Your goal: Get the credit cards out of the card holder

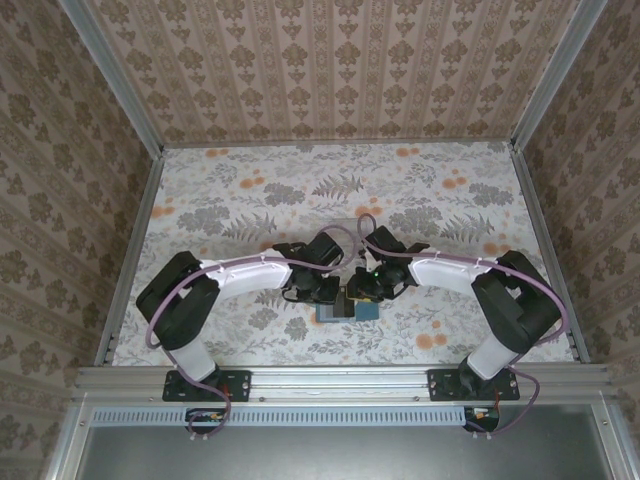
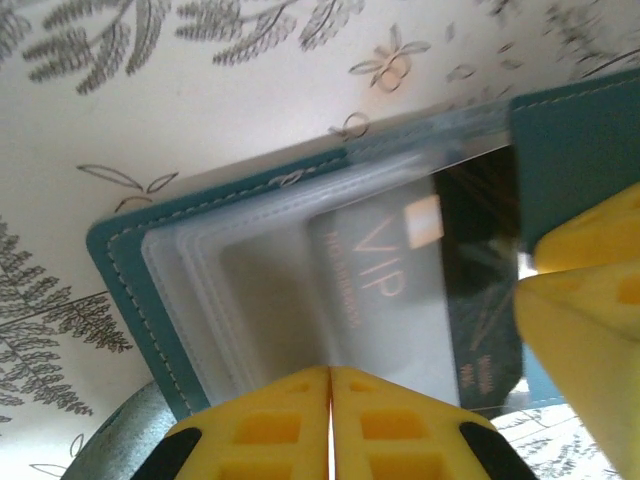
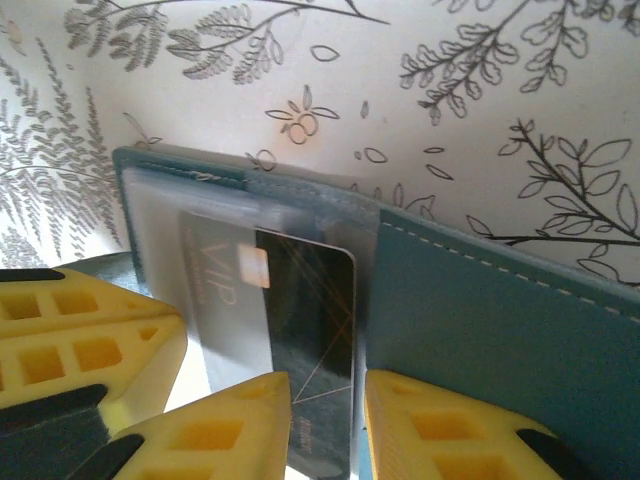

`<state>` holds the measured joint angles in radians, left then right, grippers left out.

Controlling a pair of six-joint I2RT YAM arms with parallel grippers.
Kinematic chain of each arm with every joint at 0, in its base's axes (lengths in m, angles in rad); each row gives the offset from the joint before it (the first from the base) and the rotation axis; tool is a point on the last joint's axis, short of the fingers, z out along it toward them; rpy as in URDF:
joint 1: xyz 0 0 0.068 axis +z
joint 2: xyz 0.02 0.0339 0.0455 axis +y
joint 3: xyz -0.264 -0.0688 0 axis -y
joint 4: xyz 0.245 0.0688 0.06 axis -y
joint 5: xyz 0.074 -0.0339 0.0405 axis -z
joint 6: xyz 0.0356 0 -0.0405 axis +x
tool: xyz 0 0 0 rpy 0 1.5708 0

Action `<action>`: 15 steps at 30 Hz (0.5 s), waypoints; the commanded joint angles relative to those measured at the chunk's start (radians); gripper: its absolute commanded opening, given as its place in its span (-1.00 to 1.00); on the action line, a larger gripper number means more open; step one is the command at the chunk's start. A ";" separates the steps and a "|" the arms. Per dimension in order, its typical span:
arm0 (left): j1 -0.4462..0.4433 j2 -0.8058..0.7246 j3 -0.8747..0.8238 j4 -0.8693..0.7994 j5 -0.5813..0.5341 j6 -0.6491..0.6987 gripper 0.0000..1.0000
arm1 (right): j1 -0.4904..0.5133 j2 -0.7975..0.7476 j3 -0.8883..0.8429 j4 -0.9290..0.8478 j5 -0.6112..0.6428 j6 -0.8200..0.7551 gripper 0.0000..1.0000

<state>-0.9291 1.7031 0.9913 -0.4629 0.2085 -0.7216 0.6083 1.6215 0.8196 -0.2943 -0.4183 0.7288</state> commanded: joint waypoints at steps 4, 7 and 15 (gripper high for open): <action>-0.005 0.031 0.008 -0.034 -0.011 0.027 -0.81 | -0.006 0.027 -0.023 0.016 -0.019 -0.008 -0.46; -0.005 0.039 0.009 -0.048 -0.020 0.031 -0.82 | -0.008 0.030 -0.030 0.034 -0.033 -0.002 -0.46; -0.007 0.061 0.014 -0.068 -0.021 0.045 -0.82 | -0.024 0.003 -0.081 0.170 -0.136 0.051 -0.47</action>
<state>-0.9291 1.7218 1.0069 -0.4751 0.2096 -0.7021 0.5873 1.6375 0.7605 -0.1837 -0.4919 0.7532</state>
